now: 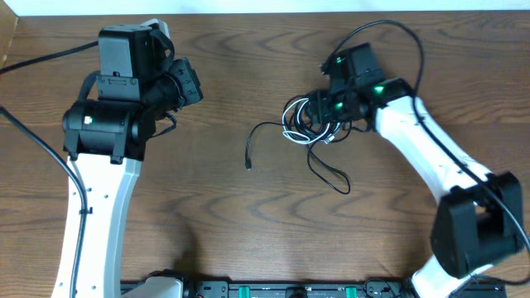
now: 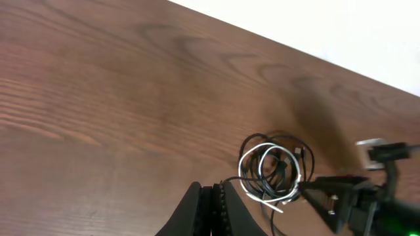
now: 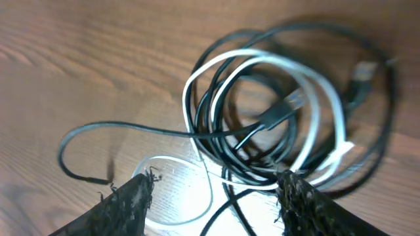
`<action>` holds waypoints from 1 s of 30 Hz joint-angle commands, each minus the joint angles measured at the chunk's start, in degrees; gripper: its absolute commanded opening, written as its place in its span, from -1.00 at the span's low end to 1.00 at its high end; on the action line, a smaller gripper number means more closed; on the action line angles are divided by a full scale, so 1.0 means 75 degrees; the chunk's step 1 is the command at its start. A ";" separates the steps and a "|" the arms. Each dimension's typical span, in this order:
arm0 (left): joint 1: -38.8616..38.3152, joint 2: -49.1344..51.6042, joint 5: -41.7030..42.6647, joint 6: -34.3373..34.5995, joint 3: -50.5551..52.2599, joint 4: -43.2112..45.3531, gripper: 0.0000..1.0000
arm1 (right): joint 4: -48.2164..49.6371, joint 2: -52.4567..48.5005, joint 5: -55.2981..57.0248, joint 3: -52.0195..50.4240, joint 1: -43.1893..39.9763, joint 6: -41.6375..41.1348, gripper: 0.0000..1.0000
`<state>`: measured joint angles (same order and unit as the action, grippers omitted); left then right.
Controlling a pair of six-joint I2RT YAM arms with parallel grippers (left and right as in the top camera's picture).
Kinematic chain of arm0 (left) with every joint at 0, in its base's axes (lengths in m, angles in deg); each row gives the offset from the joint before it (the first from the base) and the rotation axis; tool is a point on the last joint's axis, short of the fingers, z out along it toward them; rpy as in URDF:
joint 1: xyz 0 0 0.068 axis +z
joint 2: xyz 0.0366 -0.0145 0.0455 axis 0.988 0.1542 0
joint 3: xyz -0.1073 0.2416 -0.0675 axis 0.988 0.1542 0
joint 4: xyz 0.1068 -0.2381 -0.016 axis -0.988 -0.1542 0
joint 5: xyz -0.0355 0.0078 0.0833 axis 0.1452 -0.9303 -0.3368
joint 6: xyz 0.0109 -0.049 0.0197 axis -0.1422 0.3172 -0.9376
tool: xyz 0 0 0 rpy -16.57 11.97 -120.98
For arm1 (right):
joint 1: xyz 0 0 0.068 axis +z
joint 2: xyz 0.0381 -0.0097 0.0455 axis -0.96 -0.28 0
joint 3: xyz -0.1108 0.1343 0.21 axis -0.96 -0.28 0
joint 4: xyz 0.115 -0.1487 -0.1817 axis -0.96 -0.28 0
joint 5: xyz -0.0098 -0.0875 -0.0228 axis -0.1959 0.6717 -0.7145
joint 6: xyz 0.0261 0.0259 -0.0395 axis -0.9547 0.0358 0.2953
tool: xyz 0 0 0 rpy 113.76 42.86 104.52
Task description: Untangle cables
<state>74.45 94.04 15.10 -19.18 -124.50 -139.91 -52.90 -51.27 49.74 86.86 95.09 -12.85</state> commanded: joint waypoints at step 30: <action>0.0026 -0.0017 -0.0463 -0.0157 -0.0015 -0.0111 -0.85 | -0.0108 -0.1154 -0.2296 -0.0061 0.0318 0.3351 -0.35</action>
<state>74.45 94.11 12.39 -19.59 -124.50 -140.32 -54.43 -59.66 33.50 86.55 97.23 14.13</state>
